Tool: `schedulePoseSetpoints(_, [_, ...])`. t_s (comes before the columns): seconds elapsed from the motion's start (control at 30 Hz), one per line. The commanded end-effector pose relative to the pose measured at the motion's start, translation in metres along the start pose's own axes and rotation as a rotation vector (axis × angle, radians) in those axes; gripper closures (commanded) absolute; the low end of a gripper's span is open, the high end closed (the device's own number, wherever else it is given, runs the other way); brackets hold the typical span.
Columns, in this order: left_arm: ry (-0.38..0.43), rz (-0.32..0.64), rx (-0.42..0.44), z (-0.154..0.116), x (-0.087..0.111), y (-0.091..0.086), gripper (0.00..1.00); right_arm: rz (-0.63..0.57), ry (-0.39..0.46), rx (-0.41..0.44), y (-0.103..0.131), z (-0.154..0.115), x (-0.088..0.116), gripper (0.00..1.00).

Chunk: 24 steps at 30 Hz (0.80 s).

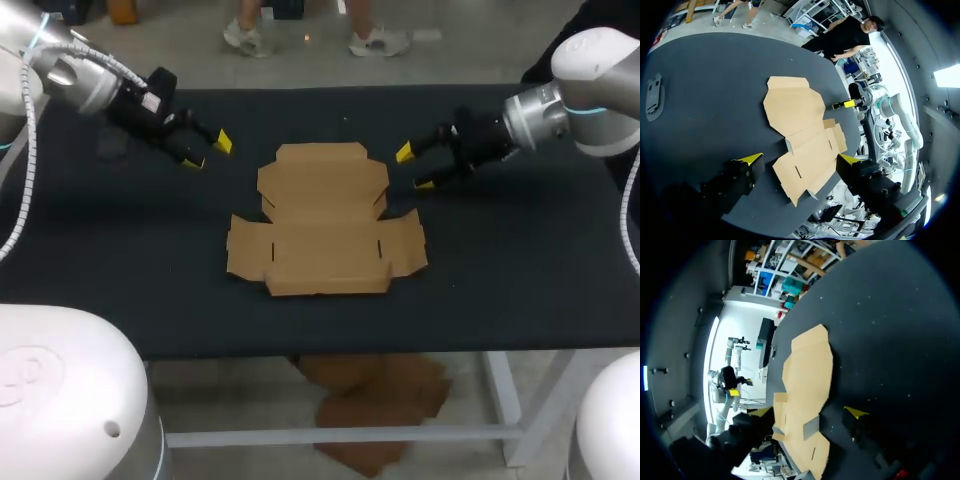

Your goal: Assemble the packaging by folding the flat box into shape, placing the metal phone stand inside, and closing the box properly

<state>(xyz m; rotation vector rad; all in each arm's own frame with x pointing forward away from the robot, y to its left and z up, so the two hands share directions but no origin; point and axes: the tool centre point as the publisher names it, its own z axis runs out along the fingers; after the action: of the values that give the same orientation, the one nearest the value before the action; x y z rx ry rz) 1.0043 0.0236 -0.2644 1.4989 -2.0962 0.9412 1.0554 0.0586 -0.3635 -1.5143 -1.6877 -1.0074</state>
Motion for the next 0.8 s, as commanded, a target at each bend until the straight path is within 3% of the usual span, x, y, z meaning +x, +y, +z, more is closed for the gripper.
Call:
schedulePoseSetpoints(0.03, [0.003,0.001,-0.014,0.000,-0.002,-0.006,0.00,0.009,0.013,0.040,0.013,0.010,-0.006,0.07])
schedulePoseSetpoints(0.3, [0.005,-0.003,-0.012,0.001,-0.005,-0.009,0.00,0.034,-0.014,0.073,0.024,0.027,-0.013,0.26])
schedulePoseSetpoints(0.37, [0.002,-0.003,-0.001,0.000,-0.005,-0.009,0.00,0.036,-0.011,0.079,0.026,0.028,-0.014,0.39])
schedulePoseSetpoints(0.6, [0.005,-0.006,0.008,-0.001,-0.007,-0.011,0.00,0.042,-0.027,0.088,0.028,0.032,-0.014,0.51])
schedulePoseSetpoints(0.8, [0.006,-0.005,0.006,0.000,-0.008,-0.011,0.00,0.061,-0.029,0.103,0.029,0.038,-0.019,0.50])
